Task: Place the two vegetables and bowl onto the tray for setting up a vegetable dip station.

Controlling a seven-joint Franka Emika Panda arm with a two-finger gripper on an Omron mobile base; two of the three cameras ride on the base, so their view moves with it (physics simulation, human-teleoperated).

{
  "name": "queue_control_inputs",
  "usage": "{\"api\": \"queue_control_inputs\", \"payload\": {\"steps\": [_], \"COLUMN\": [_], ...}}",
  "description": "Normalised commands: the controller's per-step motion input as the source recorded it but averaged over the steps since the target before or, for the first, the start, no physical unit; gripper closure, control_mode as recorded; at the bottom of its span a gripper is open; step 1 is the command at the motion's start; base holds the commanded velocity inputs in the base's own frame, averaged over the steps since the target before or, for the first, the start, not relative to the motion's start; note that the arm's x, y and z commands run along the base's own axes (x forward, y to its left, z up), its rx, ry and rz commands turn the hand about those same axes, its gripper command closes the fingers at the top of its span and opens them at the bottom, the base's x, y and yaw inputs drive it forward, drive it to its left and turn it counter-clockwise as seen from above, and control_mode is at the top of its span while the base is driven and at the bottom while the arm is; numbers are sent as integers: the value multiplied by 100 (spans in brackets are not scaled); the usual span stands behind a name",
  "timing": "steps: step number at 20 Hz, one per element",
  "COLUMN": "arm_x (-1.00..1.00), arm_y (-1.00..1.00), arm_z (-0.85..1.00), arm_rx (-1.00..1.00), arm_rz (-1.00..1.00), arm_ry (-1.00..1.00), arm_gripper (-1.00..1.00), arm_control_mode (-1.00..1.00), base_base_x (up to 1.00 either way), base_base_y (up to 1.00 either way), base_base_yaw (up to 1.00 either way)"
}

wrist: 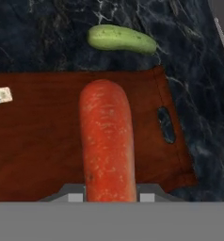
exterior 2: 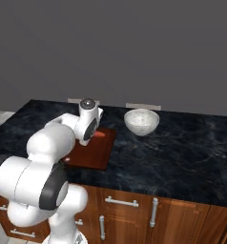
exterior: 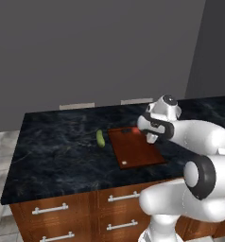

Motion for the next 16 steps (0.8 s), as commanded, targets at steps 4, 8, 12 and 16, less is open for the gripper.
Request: {"api": "queue_control_inputs", "payload": {"steps": [4,8,12,16], "arm_x": [25,22,25,24], "arm_y": [17,15,20,27], "arm_z": [0,0,0,0], "arm_rx": [-3,-2,-2,-2], "arm_rz": [5,3,3,3], "arm_ry": [0,0,0,0], "arm_gripper": [100,100,100,100], "arm_control_mode": [-100,-100,-100,-100], "base_base_x": [0,0,0,0], "base_base_y": [0,0,0,0], "base_base_yaw": [0,0,0,0]}}
